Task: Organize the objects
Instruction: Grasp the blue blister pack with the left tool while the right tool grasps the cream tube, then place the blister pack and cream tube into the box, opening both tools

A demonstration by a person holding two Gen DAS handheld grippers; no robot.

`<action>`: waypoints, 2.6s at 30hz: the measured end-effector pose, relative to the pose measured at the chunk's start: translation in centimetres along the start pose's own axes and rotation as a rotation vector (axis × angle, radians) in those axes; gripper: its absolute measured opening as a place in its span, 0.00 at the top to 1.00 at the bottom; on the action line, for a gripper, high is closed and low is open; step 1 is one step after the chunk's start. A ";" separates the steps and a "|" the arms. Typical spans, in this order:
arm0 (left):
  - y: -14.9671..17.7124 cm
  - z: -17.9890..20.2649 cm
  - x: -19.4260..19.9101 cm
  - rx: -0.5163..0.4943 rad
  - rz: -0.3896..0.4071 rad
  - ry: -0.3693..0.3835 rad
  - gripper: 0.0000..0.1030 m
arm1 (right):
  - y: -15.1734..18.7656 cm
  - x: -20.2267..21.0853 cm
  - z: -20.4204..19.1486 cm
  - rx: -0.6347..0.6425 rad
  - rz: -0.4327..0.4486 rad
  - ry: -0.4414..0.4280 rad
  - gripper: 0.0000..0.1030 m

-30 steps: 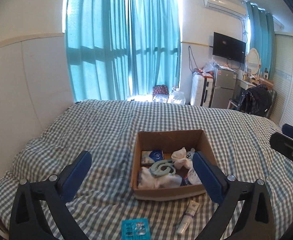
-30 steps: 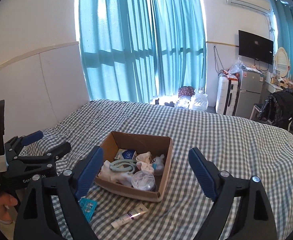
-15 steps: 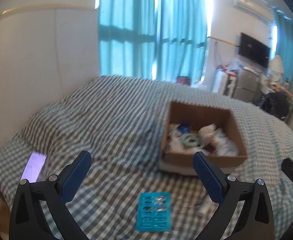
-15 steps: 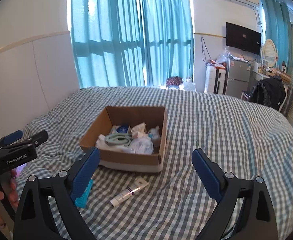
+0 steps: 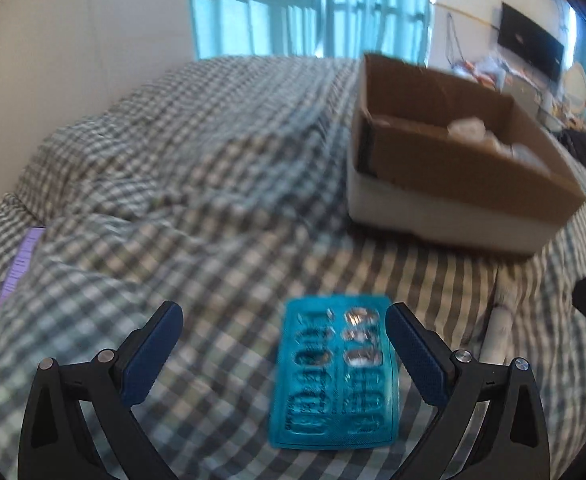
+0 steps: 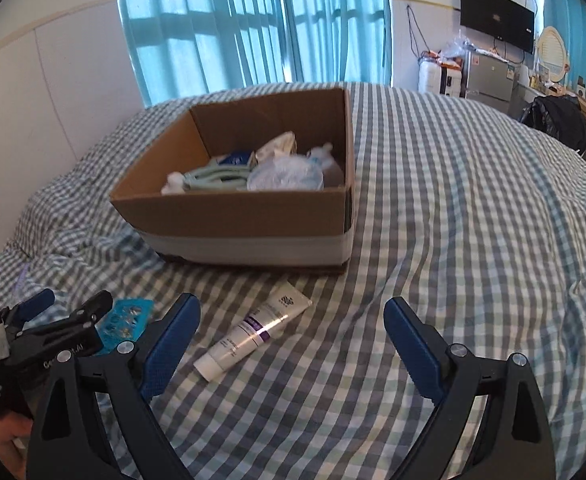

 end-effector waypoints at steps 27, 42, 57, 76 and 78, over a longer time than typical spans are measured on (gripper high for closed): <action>0.9 0.3 0.8 -0.085 0.017 0.080 0.31 | 2.7 -5.0 -3.0 0.065 -0.135 -0.020 0.26; 0.9 -0.1 -0.1 -0.059 -0.018 0.101 0.31 | 3.6 -6.6 -3.2 0.055 -0.177 -0.118 0.71; 1.0 -0.4 5.3 -0.045 0.033 0.135 0.31 | 3.6 0.7 -3.0 0.100 -0.092 -0.135 0.80; -7.8 1.6 13.6 -0.064 0.219 0.217 0.31 | -4.6 12.7 -3.8 0.201 0.165 -0.201 0.80; -10.0 1.6 13.7 -0.053 0.242 0.222 0.31 | -6.8 13.6 -3.7 0.231 0.196 -0.182 0.80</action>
Point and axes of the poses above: each gripper's, at about its wrist camera, not at the fingertips, and x roughly against the way its jaws point, z to its right, y to its underside, the point moved 5 cm from there along -x, roughly the way its jaws point, and after that the axes turned 10 degrees about -y, right-handed, at the moved point
